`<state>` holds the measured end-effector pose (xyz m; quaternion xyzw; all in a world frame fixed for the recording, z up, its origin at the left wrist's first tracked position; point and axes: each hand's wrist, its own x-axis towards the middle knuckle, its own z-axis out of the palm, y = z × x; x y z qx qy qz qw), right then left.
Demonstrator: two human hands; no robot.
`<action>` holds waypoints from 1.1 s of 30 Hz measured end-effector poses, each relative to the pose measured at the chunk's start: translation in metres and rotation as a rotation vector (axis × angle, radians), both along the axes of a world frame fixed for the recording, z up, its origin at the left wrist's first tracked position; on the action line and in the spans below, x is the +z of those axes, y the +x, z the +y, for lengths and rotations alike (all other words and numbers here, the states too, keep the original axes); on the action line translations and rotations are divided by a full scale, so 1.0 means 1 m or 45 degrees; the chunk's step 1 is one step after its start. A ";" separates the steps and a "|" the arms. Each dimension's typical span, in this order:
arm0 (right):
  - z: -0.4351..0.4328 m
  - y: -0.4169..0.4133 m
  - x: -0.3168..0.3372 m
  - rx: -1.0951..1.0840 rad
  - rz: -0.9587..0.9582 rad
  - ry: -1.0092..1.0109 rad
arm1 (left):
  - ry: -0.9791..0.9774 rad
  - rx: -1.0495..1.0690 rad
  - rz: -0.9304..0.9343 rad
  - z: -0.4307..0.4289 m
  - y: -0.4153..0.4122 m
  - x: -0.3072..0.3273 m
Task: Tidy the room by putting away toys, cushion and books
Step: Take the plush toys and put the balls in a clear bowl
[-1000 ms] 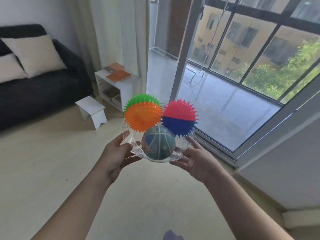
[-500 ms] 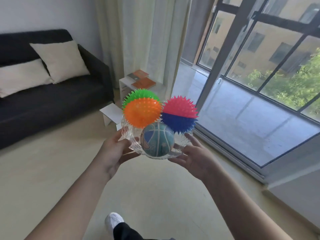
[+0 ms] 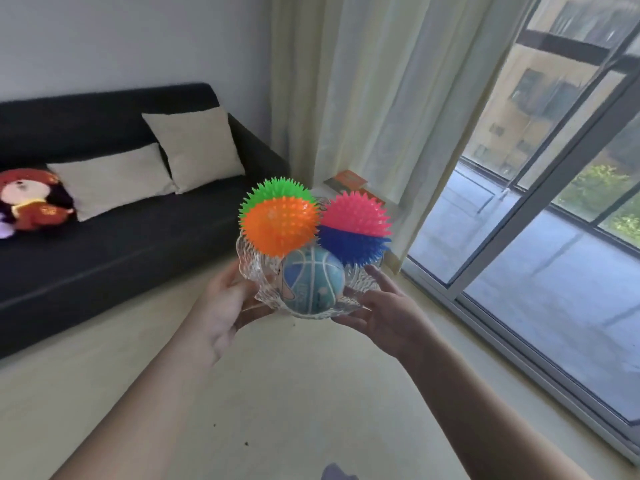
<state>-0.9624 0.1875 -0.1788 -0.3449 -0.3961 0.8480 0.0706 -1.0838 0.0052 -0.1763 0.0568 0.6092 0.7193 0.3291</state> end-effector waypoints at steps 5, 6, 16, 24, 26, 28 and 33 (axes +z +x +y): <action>-0.043 -0.097 0.000 0.004 -0.007 0.018 | 0.009 0.016 -0.025 -0.044 -0.095 -0.003; -0.055 -0.117 -0.002 0.007 0.005 0.020 | 0.001 0.011 -0.025 -0.056 -0.116 -0.005; -0.210 -0.299 -0.013 -0.109 -0.037 -0.054 | -0.020 -0.071 -0.070 -0.202 -0.313 -0.010; -0.294 -0.439 -0.032 -0.024 -0.127 0.026 | -0.047 0.092 -0.144 -0.295 -0.440 -0.026; -0.308 -0.474 -0.036 0.005 -0.133 0.068 | -0.052 0.116 -0.155 -0.312 -0.471 -0.031; -0.322 -0.515 -0.044 0.052 -0.150 0.124 | -0.064 0.154 -0.170 -0.332 -0.508 -0.039; -0.356 -0.619 -0.065 0.181 -0.206 0.232 | -0.126 0.234 -0.155 -0.384 -0.607 -0.060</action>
